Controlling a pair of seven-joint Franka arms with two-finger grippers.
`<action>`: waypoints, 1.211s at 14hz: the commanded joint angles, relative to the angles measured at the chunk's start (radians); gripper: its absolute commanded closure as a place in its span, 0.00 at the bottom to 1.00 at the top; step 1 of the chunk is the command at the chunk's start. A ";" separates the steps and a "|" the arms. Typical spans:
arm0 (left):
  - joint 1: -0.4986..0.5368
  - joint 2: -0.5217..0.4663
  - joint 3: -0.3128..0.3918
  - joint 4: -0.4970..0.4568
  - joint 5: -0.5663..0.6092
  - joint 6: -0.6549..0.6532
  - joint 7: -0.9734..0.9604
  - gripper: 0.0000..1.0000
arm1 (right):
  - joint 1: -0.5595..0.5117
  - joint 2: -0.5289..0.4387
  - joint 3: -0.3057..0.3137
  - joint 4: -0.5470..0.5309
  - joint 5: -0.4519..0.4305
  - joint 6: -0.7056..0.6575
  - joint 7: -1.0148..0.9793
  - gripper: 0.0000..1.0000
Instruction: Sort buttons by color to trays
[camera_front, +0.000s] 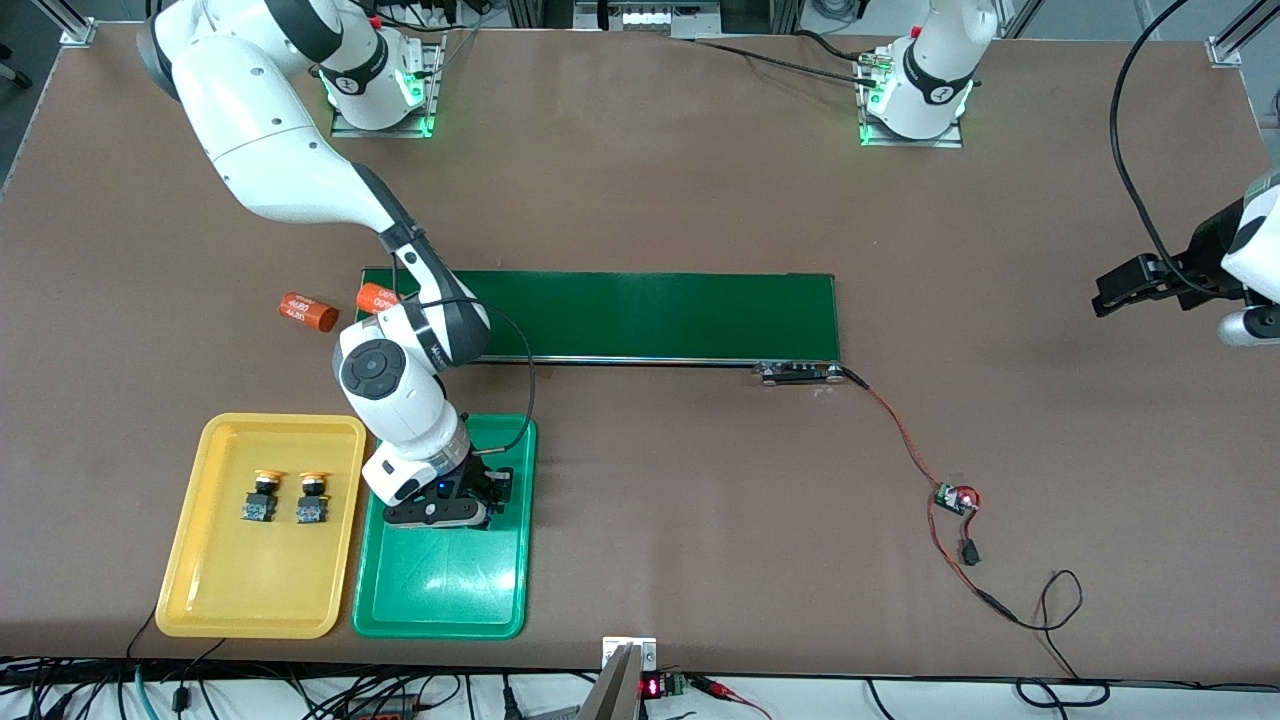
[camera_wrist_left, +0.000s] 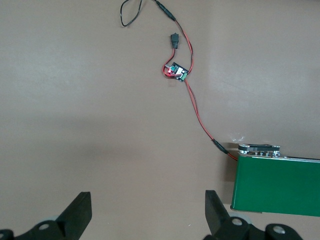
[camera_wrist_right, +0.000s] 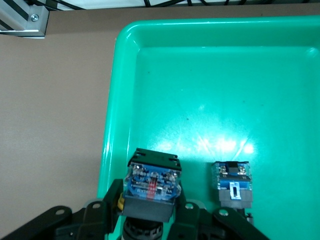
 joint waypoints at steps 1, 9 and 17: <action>0.004 0.012 0.002 0.023 -0.015 -0.001 0.015 0.00 | 0.011 0.006 -0.018 0.027 -0.012 0.001 -0.014 0.58; 0.004 0.011 -0.004 0.023 -0.010 -0.001 0.027 0.00 | -0.031 -0.020 -0.018 0.019 -0.010 -0.016 -0.035 0.00; 0.004 -0.024 -0.024 0.012 -0.015 -0.032 0.033 0.00 | -0.093 -0.337 -0.014 0.008 0.187 -0.603 -0.075 0.00</action>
